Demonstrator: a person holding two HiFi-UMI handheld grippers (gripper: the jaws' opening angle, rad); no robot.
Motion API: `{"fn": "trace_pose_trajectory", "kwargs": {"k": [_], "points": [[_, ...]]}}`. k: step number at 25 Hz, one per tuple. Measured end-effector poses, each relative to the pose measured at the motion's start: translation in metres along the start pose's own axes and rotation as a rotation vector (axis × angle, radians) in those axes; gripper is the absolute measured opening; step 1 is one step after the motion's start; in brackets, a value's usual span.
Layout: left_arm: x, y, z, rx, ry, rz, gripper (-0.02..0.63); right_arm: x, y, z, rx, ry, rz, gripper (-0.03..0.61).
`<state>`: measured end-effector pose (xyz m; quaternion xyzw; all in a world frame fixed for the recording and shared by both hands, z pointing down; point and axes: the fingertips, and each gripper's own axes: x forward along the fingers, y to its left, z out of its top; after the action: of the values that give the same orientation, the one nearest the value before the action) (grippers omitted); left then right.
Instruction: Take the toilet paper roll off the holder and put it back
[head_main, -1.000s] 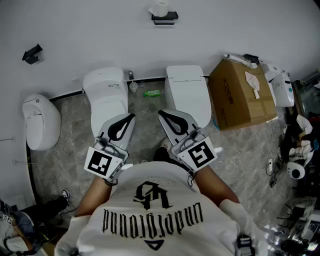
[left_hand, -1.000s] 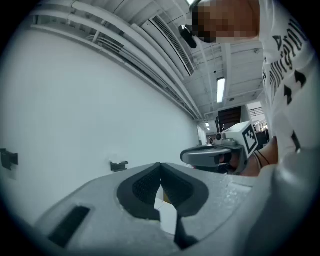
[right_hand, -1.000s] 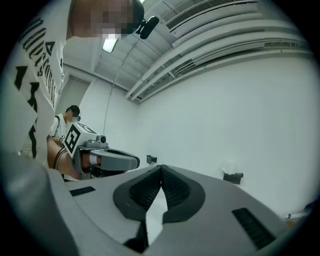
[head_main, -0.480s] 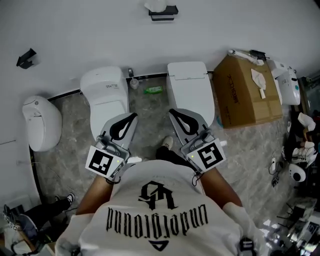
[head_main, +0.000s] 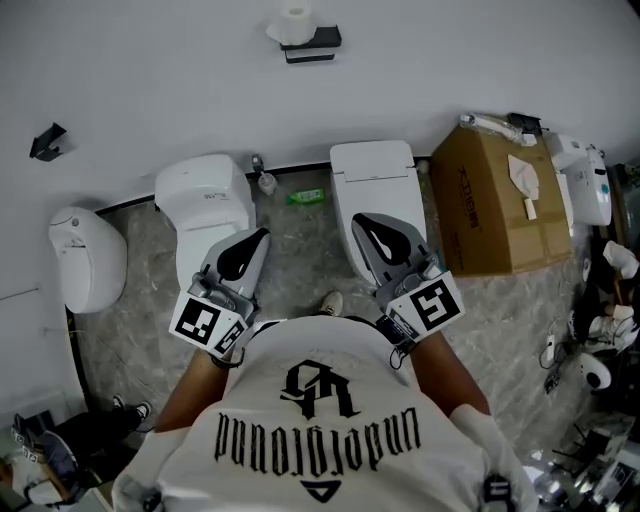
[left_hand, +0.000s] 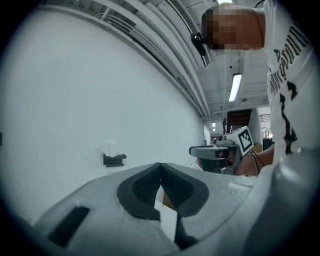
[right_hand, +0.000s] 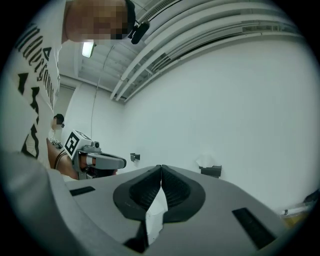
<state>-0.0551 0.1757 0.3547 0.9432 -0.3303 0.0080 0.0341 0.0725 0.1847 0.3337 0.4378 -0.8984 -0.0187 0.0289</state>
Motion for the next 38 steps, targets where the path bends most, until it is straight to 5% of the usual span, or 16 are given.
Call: {"fn": "trace_pose_trajectory", "kwargs": {"k": [15,31,38], "points": [[0.062,0.039,-0.015,0.007,0.051,0.027,0.012,0.04,-0.077,-0.013,0.019,-0.006,-0.002,0.014],[0.126,0.131,0.002,0.047,0.065,-0.178,0.013,0.154,-0.107,0.003,-0.004,0.017,-0.004,0.014],[0.121,0.186,0.009,0.04,0.046,-0.193,0.012,0.216,-0.1,0.012,-0.025,0.023,-0.015,0.015]]}}
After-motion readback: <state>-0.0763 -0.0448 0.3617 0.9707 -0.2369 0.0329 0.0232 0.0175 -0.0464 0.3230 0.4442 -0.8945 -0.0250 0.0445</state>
